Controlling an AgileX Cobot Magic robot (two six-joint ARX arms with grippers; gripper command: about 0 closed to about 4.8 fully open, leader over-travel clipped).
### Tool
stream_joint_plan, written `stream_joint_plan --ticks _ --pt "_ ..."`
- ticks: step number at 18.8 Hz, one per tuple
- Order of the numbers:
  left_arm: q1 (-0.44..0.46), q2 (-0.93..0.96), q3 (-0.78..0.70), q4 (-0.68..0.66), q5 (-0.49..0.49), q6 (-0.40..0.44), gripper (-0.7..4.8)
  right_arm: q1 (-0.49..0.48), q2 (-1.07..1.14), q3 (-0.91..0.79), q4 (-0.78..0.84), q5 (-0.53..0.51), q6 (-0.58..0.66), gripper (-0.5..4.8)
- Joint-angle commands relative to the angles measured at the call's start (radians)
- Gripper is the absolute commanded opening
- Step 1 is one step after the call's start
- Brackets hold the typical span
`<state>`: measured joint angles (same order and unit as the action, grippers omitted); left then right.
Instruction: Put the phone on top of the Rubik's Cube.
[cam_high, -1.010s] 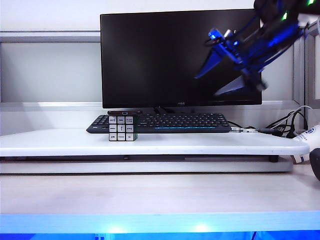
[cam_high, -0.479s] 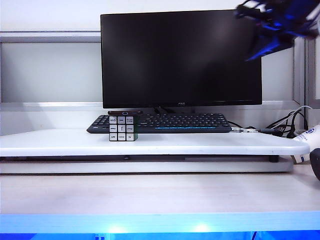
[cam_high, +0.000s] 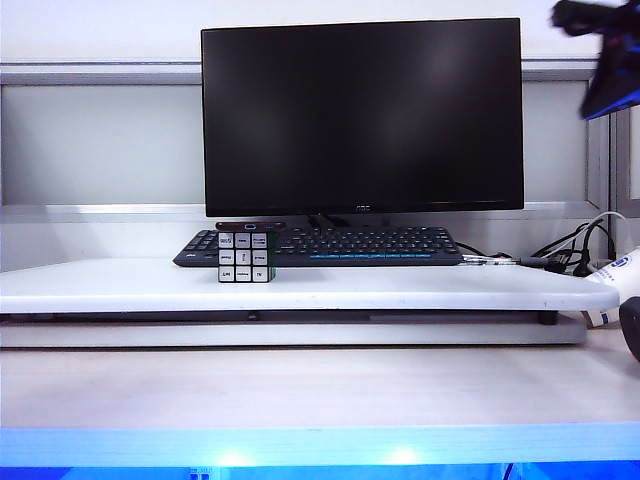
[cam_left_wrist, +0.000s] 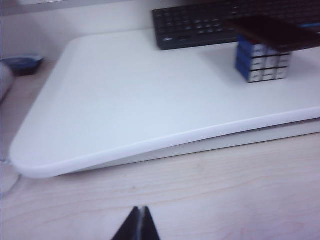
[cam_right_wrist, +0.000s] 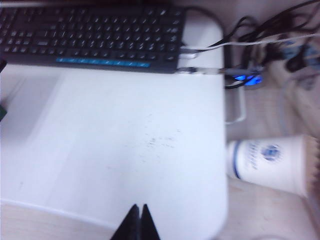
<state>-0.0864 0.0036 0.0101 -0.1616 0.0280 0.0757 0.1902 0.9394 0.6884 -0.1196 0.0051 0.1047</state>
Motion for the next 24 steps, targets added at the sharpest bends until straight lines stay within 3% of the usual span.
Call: stream_joint_plan --ticks 1,9,17,19,21,24 --pt "0.001 0.000 -0.001 -0.025 -0.009 0.003 -0.06 0.001 -0.112 -0.077 0.023 0.067 0.026 -0.06" --pt "0.001 0.000 -0.001 -0.025 -0.008 0.003 -0.06 0.001 -0.380 -0.353 0.027 0.068 0.026 -0.06" --pt "0.001 0.000 -0.001 -0.024 -0.002 0.003 -0.06 -0.009 -0.417 -0.502 0.072 0.042 -0.043 -0.06" --pt "0.001 0.000 -0.001 -0.024 -0.002 0.003 -0.06 -0.057 -0.417 -0.513 0.076 0.035 -0.053 -0.06" --pt "0.001 0.000 -0.001 -0.024 0.002 0.003 -0.06 -0.205 -0.417 -0.520 0.118 -0.081 -0.043 -0.06" --pt "0.001 0.000 -0.001 -0.024 0.002 0.003 -0.06 -0.322 -0.417 -0.526 0.138 -0.230 -0.019 -0.06"
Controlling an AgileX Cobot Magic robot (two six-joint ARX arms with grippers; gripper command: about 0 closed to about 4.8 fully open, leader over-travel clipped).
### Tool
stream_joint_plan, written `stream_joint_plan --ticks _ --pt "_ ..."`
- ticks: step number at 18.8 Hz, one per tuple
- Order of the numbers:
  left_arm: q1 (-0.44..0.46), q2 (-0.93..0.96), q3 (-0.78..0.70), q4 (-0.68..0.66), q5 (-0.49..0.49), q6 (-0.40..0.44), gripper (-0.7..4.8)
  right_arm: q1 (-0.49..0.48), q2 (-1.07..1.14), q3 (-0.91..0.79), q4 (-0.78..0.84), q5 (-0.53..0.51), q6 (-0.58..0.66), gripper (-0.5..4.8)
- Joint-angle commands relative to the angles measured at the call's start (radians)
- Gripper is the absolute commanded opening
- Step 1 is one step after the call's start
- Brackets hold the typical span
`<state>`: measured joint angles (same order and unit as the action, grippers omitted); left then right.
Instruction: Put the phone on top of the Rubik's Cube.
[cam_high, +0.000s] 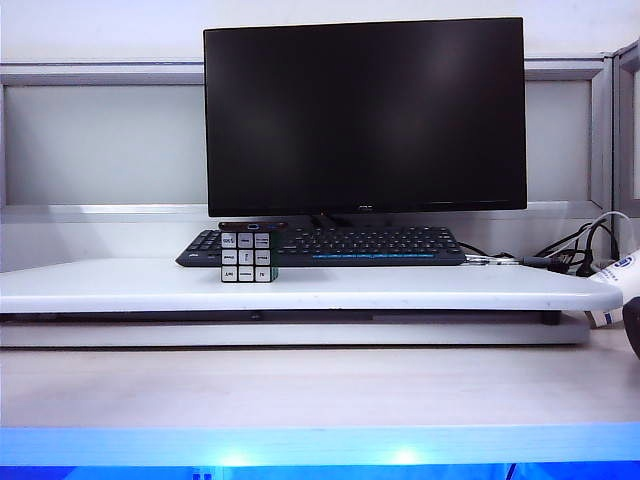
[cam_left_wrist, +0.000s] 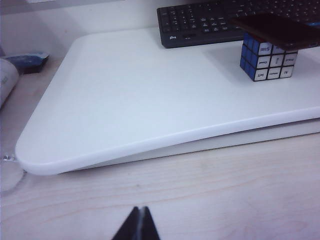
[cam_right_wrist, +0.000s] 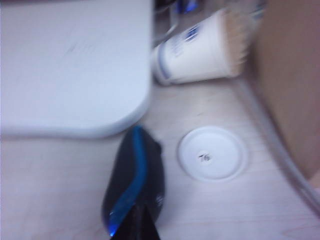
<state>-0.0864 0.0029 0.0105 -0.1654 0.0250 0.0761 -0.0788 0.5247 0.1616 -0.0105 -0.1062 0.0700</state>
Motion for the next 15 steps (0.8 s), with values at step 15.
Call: stream_joint_plan --ticks 15 --pt "0.001 0.001 -0.002 -0.020 0.001 0.003 -0.06 0.137 -0.345 -0.039 -0.178 0.061 -0.040 -0.06"
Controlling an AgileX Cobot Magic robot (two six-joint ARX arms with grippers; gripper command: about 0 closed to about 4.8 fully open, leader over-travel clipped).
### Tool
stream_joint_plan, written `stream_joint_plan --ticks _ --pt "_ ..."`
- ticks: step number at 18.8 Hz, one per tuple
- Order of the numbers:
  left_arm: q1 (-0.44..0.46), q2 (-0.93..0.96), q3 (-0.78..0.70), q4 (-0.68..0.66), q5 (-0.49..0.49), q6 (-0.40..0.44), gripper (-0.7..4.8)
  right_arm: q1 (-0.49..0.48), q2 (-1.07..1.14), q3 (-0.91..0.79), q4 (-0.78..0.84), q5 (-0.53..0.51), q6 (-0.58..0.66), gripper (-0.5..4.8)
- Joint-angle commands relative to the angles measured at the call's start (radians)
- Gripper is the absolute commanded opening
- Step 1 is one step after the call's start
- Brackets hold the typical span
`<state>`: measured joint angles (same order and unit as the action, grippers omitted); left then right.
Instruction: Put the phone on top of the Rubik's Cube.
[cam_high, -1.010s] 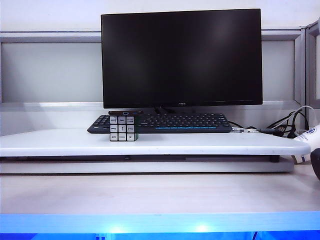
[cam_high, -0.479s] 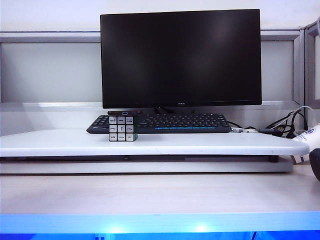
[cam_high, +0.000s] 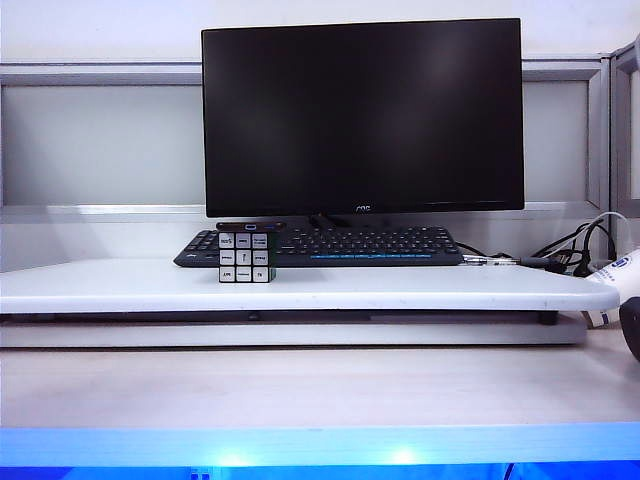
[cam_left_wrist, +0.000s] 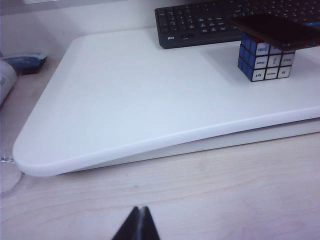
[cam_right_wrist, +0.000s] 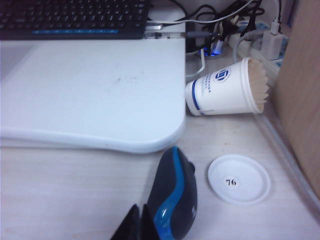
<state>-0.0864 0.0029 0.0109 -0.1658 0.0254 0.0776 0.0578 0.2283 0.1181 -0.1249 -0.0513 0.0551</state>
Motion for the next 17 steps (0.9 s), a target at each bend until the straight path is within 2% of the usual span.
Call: stream_joint_plan --ticks 1,6,17 --pt "0.001 0.001 -0.002 -0.020 0.000 0.002 -0.06 0.000 -0.072 -0.003 -0.076 0.005 -0.031 -0.06" --pt "0.001 0.001 -0.002 -0.020 -0.003 0.001 -0.05 0.000 -0.196 -0.066 -0.195 -0.006 -0.059 -0.06" --pt "0.001 0.001 -0.002 -0.020 -0.002 -0.006 -0.05 -0.001 -0.227 -0.067 -0.188 -0.017 -0.051 -0.05"
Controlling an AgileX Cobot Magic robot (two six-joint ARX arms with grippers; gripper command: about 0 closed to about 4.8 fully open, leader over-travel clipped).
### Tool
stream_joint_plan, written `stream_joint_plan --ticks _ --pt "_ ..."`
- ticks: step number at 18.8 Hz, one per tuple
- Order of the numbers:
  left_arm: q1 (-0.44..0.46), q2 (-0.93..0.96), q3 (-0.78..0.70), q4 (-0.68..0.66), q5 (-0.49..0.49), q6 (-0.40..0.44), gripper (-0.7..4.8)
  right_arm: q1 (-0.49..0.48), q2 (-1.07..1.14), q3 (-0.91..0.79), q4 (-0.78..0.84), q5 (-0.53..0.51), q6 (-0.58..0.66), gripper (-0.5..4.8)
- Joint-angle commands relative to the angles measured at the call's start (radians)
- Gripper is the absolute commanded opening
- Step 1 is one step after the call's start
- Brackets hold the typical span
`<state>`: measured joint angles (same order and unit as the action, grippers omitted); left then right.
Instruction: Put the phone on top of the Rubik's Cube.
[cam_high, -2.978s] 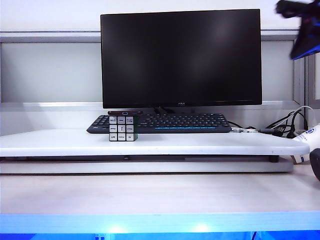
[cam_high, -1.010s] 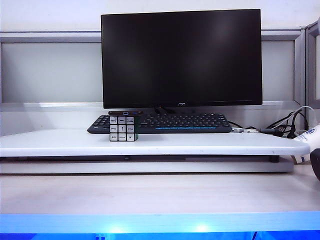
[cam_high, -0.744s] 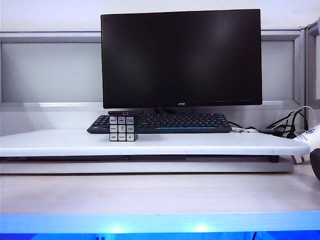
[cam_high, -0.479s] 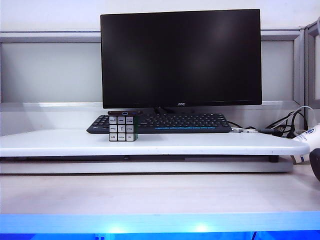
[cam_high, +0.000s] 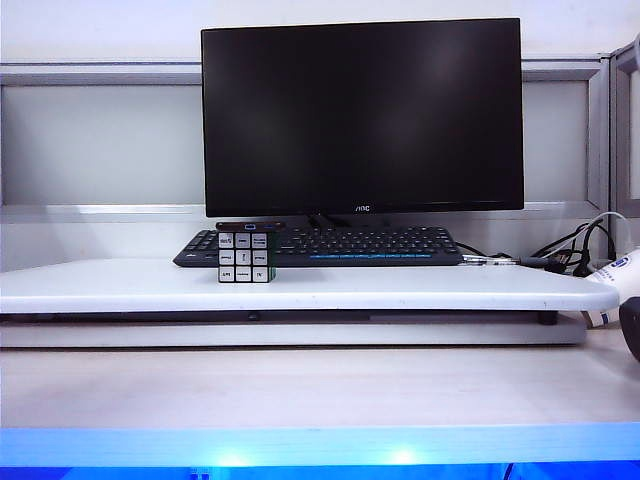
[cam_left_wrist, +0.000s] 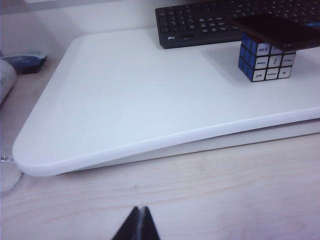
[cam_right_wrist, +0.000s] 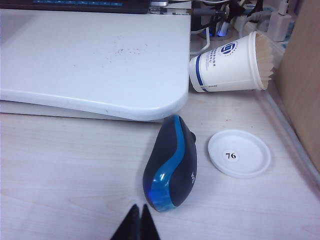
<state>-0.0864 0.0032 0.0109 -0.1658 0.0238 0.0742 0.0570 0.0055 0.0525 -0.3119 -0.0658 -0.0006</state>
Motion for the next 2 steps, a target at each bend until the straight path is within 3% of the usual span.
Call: stream_joint_plan --ticks 1,2 --pt "0.001 0.000 -0.002 -0.020 -0.001 -0.003 -0.05 0.000 -0.004 -0.002 -0.001 0.002 0.004 -0.05" --pt "0.001 0.000 -0.002 -0.020 -0.001 -0.003 -0.05 0.000 -0.004 -0.002 -0.001 0.002 0.004 -0.05"
